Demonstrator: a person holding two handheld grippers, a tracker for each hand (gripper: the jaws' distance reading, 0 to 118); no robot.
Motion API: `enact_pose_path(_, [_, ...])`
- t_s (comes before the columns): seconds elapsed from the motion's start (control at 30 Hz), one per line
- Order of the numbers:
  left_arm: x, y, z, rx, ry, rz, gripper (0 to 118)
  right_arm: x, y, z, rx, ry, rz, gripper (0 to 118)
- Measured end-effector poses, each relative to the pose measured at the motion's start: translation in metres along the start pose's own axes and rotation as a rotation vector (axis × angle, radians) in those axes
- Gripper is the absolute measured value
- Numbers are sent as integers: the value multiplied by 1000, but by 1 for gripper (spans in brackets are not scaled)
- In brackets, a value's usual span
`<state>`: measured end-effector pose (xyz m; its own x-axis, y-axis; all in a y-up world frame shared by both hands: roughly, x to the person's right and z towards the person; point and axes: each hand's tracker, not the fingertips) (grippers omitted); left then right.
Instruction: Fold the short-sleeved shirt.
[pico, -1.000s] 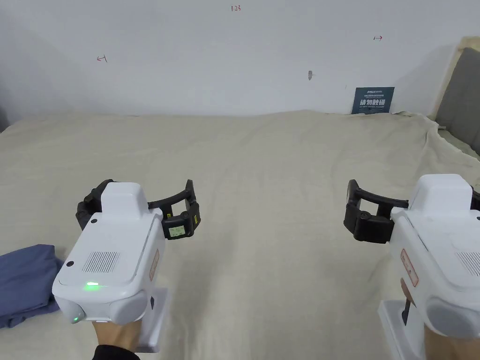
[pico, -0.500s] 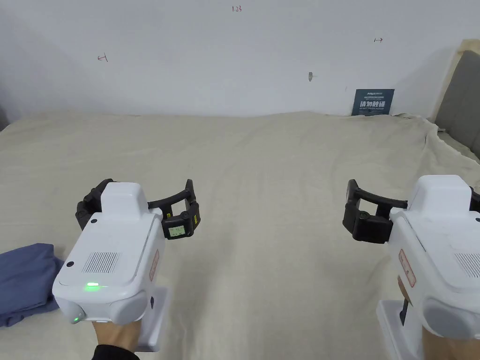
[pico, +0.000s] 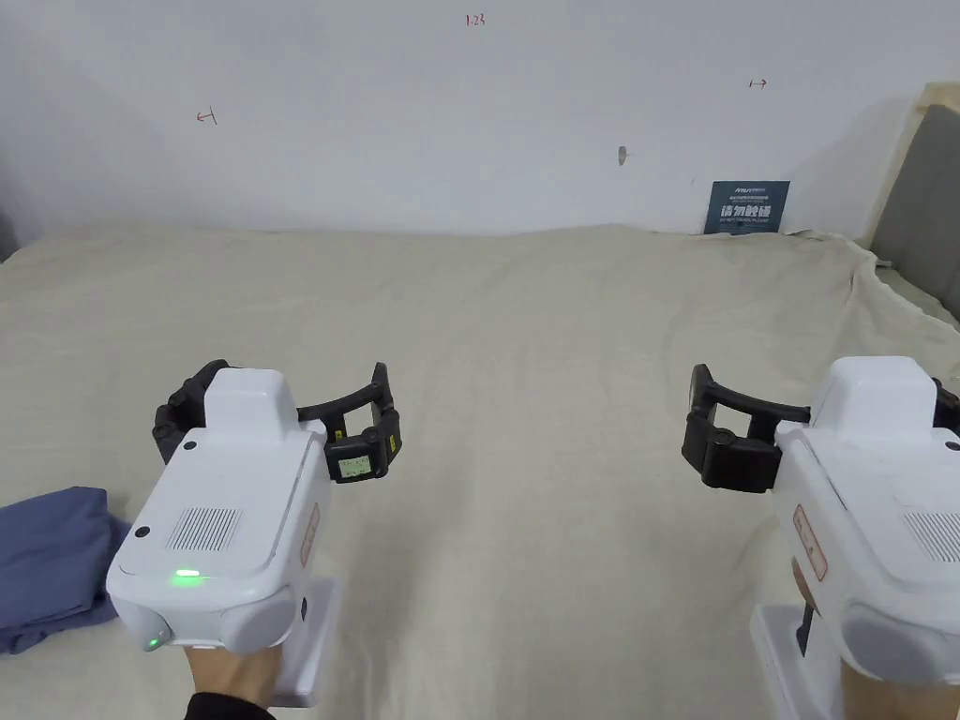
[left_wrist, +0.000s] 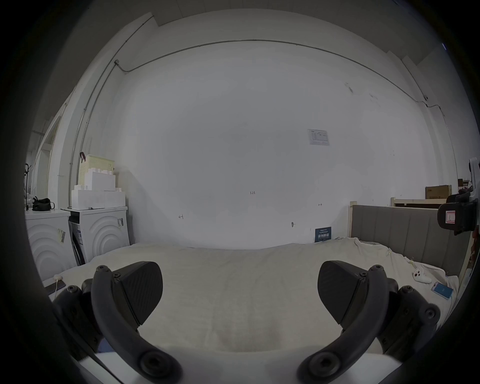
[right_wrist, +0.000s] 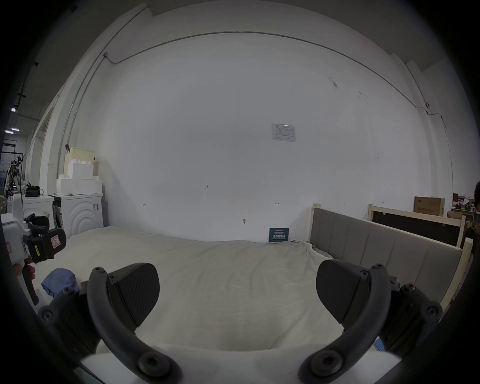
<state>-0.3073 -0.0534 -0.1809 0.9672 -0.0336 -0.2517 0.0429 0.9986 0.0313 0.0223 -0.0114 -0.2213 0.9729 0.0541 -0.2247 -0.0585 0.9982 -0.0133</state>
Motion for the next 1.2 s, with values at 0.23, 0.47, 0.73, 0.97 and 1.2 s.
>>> enact_pose_path(0.23, [-1, 0, 0, -2, 7, 3, 118, 2, -1, -1, -1, 3, 2, 118])
enact_pose_path(0.47, [-2, 0, -1, -3, 3, 1, 118, 4, -2, -2, 1, 4, 5, 118])
enact_pose_path(0.73, [-1, 1, -1, -3, -1, 1, 118, 6, -4, -4, 1, 5, 5, 118])
enact_pose_path(0.97, [-1, 1, -2, -6, -6, 6, 118, 4, -3, -2, 0, 2, 6, 118])
enact_pose_path(1.2, [-1, 2, -2, -2, -7, 12, 118, 2, -1, -1, 5, -7, 11, 118])
